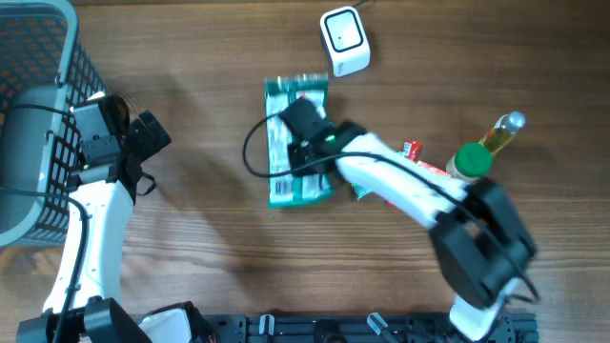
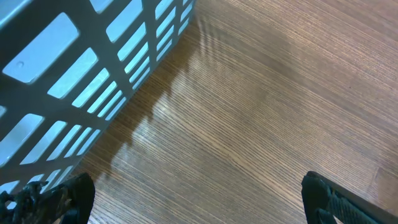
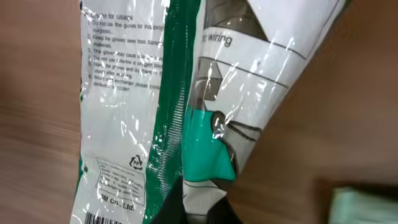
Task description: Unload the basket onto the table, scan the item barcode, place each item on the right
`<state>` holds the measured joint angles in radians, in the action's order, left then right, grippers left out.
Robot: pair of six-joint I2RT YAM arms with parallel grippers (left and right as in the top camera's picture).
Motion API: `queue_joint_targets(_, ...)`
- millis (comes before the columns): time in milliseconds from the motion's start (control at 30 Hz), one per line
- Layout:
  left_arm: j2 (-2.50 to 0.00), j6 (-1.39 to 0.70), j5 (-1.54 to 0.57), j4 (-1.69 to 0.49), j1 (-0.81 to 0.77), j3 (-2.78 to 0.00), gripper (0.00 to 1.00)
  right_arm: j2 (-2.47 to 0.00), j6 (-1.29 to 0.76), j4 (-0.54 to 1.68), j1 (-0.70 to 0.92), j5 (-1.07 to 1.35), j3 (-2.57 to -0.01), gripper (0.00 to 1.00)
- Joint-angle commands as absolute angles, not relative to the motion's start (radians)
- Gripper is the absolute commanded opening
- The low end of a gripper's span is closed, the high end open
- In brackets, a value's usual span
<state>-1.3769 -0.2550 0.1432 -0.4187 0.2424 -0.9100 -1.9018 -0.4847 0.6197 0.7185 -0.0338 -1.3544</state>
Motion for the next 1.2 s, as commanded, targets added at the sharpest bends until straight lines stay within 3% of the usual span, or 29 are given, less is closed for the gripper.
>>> queue_joint_targets(0, -1.369, -0.243, 0.139, -0.416, 0.244, -0.920, 1.00, -1.757, -0.157, 0.607, 0.714, 0.006, -1.362, 0.04)
queue_joint_targets(33, -1.369, -0.243, 0.139, -0.416, 0.244, -0.920, 1.00, -1.756, -0.021, 0.613, 0.719, 0.075, -1.361, 0.04)
queue_joint_targets(167, -1.369, -0.242, 0.139, -0.416, 0.244, -0.920, 1.00, -1.855, 0.118, 0.588, 0.730, 0.143, -1.310, 0.05)
queue_joint_targets(333, -1.369, -0.242, 0.139, -0.416, 0.244, -0.920, 1.00, -1.991, 0.131, 0.501, 0.748, 0.155, -1.310, 0.07)
queue_joint_targets(400, -1.369, -0.242, 0.139, -0.416, 0.244, -0.920, 1.00, -1.999, 0.131, 0.482, 0.748, 0.154, -1.310, 0.52)
queue_joint_targets(500, -1.369, -0.243, 0.139, -0.416, 0.244, -0.920, 1.00, -1.972, 0.062, 0.503, 0.748, 0.155, -1.349, 0.63)
queue_joint_targets(700, -1.369, -0.243, 0.139, -0.416, 0.244, -0.920, 1.00, -1.927, -0.113, 0.668, 0.748, 0.155, -1.357, 0.61)
queue_joint_targets(933, -1.369, -0.242, 0.139, -0.416, 0.244, -0.920, 1.00, -1.928, -0.138, 0.586, 0.750, 0.186, -1.195, 0.59)
queue_joint_targets(1100, -1.369, -0.243, 0.139, -0.416, 0.244, -0.920, 1.00, -1.924, -0.157, 0.617, 0.750, 0.262, -1.222, 0.70)
queue_joint_targets(1167, -1.369, -0.242, 0.139, -0.416, 0.244, -0.920, 1.00, -1.922, -0.271, 0.701, 0.750, 0.271, -1.271, 0.73)
